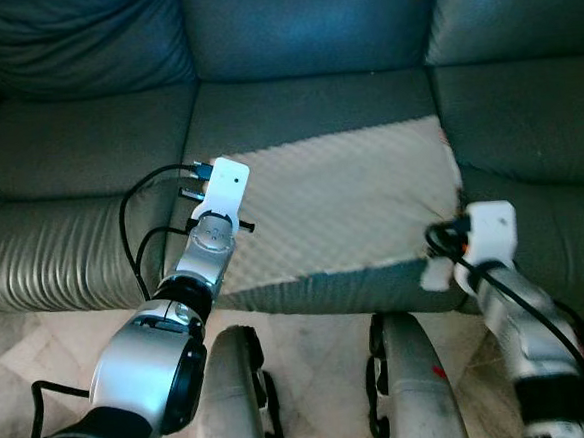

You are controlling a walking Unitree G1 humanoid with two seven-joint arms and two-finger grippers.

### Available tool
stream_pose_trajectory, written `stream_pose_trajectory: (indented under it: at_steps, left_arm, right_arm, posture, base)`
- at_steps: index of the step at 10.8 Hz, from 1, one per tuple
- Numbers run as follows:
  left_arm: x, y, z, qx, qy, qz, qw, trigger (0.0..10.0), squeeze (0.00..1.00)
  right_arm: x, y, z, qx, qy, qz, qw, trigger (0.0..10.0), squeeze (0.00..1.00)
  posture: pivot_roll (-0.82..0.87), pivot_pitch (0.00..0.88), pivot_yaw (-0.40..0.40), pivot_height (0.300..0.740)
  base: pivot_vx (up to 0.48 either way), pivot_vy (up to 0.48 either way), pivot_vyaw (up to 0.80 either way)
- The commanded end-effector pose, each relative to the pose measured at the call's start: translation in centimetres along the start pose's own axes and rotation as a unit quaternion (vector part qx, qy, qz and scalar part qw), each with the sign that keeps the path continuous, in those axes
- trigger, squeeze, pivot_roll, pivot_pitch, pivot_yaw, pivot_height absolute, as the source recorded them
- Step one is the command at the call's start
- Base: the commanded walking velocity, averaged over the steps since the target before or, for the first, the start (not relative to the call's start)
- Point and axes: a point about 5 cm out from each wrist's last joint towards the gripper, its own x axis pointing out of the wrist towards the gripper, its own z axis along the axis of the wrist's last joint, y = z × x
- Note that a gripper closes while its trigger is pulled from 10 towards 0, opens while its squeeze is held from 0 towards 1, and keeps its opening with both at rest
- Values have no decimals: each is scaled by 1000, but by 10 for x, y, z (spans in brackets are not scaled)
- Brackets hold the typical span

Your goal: Move the pillow to the sofa

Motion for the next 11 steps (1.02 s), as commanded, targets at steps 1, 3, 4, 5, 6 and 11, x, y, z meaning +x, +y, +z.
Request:
stream_pose_trajectory:
  at_steps: [1, 3, 4, 5, 6, 11]
  left_arm:
    - [0, 5, -7, 2, 13, 0, 1000, 10000, 0]
    - [0, 5, -7, 2, 13, 0, 1000, 10000, 0]
    - [-1, 2, -7, 1, 13, -2, 1000, 10000, 0]
    - [-1, 2, -7, 1, 13, -2, 1000, 10000, 0]
    - [-1, 3, -7, 1, 13, -1, 1000, 10000, 0]
    - [0, 6, -7, -2, 11, 4, 1000, 10000, 0]
  right_arm:
    - [2, 5, -6, 1, 10, 6, 1000, 0, 0]
    - [10, 11, -6, 3, 4, 7, 1000, 0, 0]
    - [15, 19, -4, 7, -2, 16, 1000, 0, 0]
    - [19, 28, -2, 12, -7, 26, 1000, 0, 0]
    - [21, 35, 0, 20, -12, 35, 999, 0, 0]
    - [27, 71, 1, 24, -17, 72, 997, 9843, 0]
  posture:
    - [-39, 251, 136, 611]
    - [-40, 261, 139, 611]
    - [-40, 261, 139, 611]
    - [-40, 261, 139, 611]
    - [-29, 263, 136, 611]
    - [-17, 262, 126, 611]
  base:
    - [0, 0, 0]
    - [0, 0, 0]
    - [0, 0, 0]
    - [0, 0, 0]
    - [0, 0, 0]
    - [0, 0, 0]
